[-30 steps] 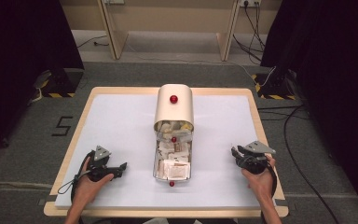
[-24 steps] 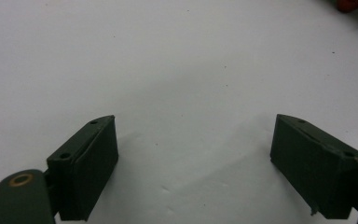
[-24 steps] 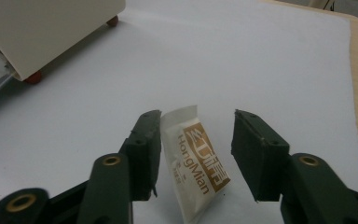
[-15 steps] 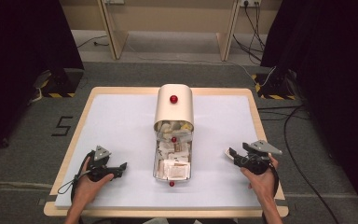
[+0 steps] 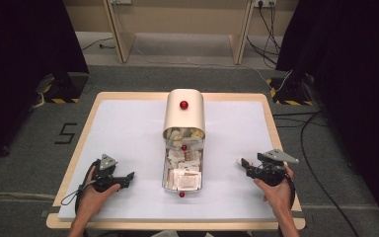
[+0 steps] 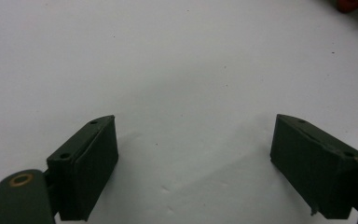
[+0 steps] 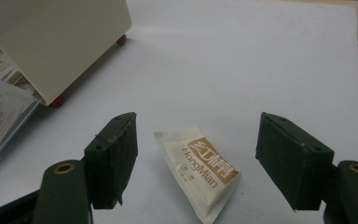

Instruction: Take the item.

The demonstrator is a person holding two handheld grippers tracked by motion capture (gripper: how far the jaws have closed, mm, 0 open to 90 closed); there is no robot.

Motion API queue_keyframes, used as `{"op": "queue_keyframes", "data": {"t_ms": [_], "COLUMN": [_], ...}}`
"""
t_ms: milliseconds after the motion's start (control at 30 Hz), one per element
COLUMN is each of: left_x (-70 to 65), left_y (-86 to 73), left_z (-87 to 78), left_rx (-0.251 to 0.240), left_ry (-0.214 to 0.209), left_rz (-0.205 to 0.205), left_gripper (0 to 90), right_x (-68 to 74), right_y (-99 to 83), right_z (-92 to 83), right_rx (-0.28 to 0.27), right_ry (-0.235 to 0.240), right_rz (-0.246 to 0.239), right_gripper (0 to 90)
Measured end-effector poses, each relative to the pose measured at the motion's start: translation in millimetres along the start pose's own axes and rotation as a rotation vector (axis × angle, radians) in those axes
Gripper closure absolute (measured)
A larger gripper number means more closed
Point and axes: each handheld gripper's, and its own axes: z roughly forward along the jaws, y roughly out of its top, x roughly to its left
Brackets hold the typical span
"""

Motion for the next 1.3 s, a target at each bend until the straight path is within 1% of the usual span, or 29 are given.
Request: {"op": "queue_keyframes", "data": {"t_ms": [167,267,400,567,1100,1133,1167,1300], "left_x": [0.0,0.0,0.1,0.1,-0.1,-0.1,-0.1,-0.1], "left_y": [0.0,0.0,0.0,0.0,0.0,0.0,0.0,0.0], "left_z": [0.0,0.0,0.0,0.0,0.0,0.0,0.0,0.0], "left_rx": [0.0,0.0,0.0,0.0,0.0,0.0,0.0,0.0], "left_ry": [0.0,0.0,-0.001,-0.001,0.001,0.001,0.0,0.001], "left_rz": [0.0,0.0,0.0,0.0,0.0,0.001,0.0,0.0], "left_gripper": [14.0,14.0,14.0,14.0,14.0,14.0,14.0,14.0], "right_x": [4.1,6.7,8.2,9.8,14.8,15.9,15.7,17.8], "right_y": [-2.3,-4.6,-9.0,-16.4,-31.3,-32.2,-32.9,-36.3], "right_z": [-4.9,-9.4,-16.3,-24.4,-41.6,-42.3,-42.8,-45.0], "right_rx": [0.012,0.007,-0.004,-0.002,0.001,0.003,0.005,0.012], "right_ry": [0.015,0.023,0.031,0.035,0.043,0.046,0.048,0.052], "right_rz": [0.016,0.017,0.022,0.039,0.053,0.06,0.052,0.053], "right_gripper": [25.5,21.8,19.7,19.6,20.0,19.9,19.9,19.9]}}
